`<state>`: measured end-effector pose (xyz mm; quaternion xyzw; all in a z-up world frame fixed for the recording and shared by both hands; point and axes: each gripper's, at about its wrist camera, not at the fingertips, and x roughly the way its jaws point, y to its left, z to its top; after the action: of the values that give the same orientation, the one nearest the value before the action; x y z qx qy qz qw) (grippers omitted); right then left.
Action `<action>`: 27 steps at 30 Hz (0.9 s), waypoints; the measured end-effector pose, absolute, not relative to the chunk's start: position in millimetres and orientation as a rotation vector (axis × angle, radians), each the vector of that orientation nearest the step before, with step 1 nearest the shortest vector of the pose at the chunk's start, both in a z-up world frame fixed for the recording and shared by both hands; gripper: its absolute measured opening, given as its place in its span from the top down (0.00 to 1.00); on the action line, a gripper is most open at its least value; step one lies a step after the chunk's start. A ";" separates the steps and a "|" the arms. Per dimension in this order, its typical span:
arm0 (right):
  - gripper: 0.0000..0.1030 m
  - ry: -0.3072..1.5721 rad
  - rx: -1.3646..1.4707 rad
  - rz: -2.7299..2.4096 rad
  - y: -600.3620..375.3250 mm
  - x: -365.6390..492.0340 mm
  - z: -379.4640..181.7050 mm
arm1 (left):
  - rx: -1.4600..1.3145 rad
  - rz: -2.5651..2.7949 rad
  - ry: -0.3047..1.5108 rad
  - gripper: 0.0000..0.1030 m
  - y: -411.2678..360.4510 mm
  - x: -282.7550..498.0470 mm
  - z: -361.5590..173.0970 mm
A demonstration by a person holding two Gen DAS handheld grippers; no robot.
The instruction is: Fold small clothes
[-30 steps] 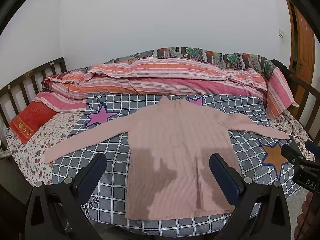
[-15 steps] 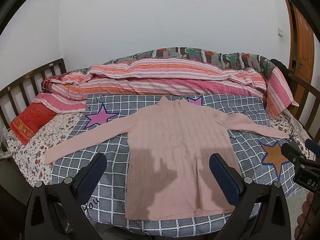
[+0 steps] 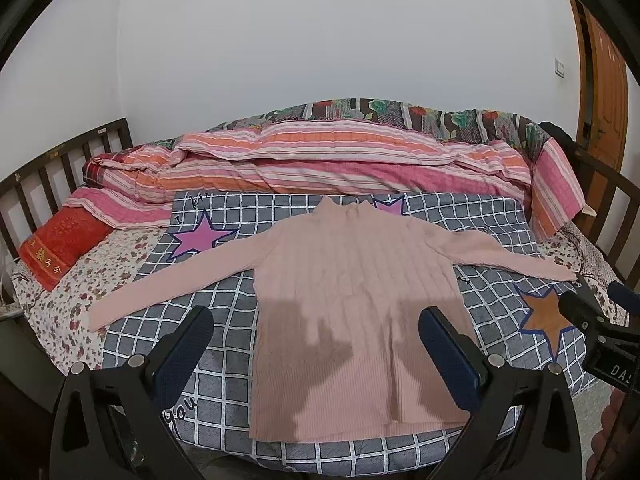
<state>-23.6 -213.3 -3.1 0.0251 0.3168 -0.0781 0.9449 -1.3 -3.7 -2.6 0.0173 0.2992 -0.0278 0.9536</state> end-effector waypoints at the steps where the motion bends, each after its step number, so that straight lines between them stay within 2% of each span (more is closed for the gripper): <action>1: 0.00 0.646 0.051 -0.158 -213.0 -23.6 -3.1 | 0.036 -0.055 0.609 0.00 -4.3 -1.9 -2.8; 27: 0.00 0.646 0.051 -0.154 -210.6 -24.5 -4.6 | 0.033 -0.054 0.603 0.00 -1.8 -1.9 -0.1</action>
<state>-24.5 -210.6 -4.6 0.0250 0.3173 -0.0754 0.9450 -1.9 -1.8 -0.1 0.0160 0.2971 -0.0267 0.9543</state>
